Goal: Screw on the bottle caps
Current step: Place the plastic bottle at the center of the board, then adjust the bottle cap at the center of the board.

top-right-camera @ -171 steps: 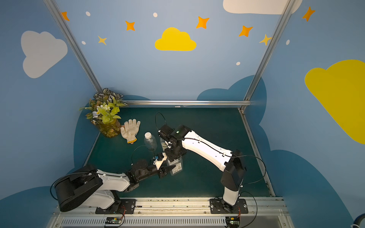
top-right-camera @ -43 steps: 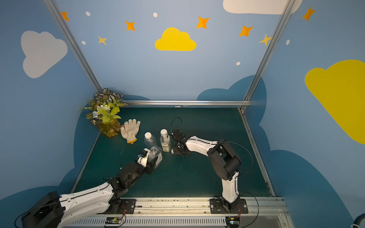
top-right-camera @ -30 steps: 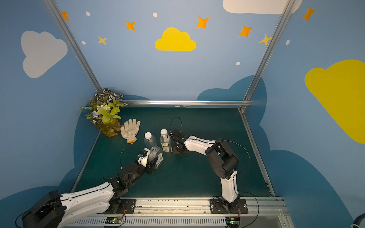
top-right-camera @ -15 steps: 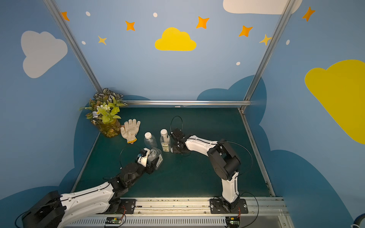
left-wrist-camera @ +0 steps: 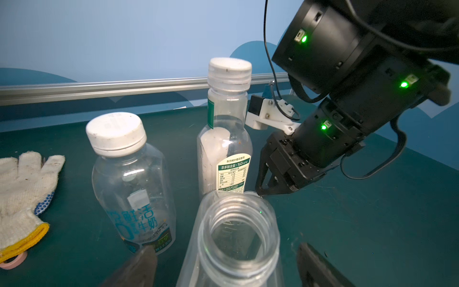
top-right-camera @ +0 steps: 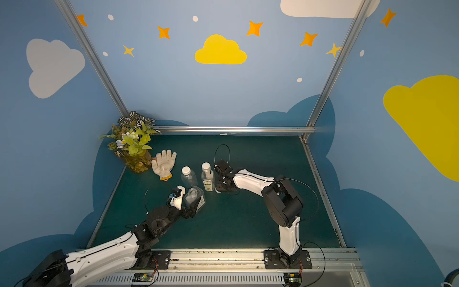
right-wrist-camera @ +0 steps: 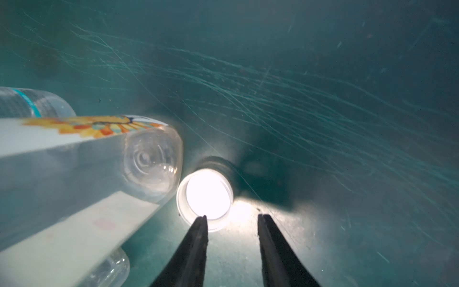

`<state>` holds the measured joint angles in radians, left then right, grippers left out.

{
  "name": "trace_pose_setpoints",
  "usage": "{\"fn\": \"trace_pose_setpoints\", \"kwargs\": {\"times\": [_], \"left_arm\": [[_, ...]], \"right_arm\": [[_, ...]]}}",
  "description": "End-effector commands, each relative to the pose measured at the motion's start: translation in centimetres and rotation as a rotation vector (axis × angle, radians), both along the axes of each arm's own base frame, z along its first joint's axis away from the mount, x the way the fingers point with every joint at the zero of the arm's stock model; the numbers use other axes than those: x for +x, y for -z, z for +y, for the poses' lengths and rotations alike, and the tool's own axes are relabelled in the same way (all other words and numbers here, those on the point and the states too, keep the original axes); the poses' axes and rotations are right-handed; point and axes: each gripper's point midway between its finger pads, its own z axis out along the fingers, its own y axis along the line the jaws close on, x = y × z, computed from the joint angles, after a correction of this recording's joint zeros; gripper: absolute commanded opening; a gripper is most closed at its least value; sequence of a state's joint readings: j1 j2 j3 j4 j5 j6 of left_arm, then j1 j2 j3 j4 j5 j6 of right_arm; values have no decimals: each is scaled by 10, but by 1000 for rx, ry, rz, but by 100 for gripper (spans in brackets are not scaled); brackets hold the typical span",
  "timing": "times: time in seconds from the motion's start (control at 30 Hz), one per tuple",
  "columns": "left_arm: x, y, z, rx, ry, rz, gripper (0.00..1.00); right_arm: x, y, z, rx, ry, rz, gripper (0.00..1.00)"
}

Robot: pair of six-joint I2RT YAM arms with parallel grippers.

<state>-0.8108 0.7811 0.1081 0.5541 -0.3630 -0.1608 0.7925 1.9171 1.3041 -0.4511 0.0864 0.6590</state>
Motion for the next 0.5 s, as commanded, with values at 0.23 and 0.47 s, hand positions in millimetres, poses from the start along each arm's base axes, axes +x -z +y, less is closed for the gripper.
{"fn": "trace_pose_setpoints", "kwargs": {"times": [0.23, 0.47], "left_arm": [[-1, -9, 10, -5, -26, -18, 94], [-2, -19, 10, -29, -25, -37, 95]], "right_arm": [[8, 18, -1, -30, 43, 25, 29], [7, 30, 0, -36, 43, 51, 7]]}}
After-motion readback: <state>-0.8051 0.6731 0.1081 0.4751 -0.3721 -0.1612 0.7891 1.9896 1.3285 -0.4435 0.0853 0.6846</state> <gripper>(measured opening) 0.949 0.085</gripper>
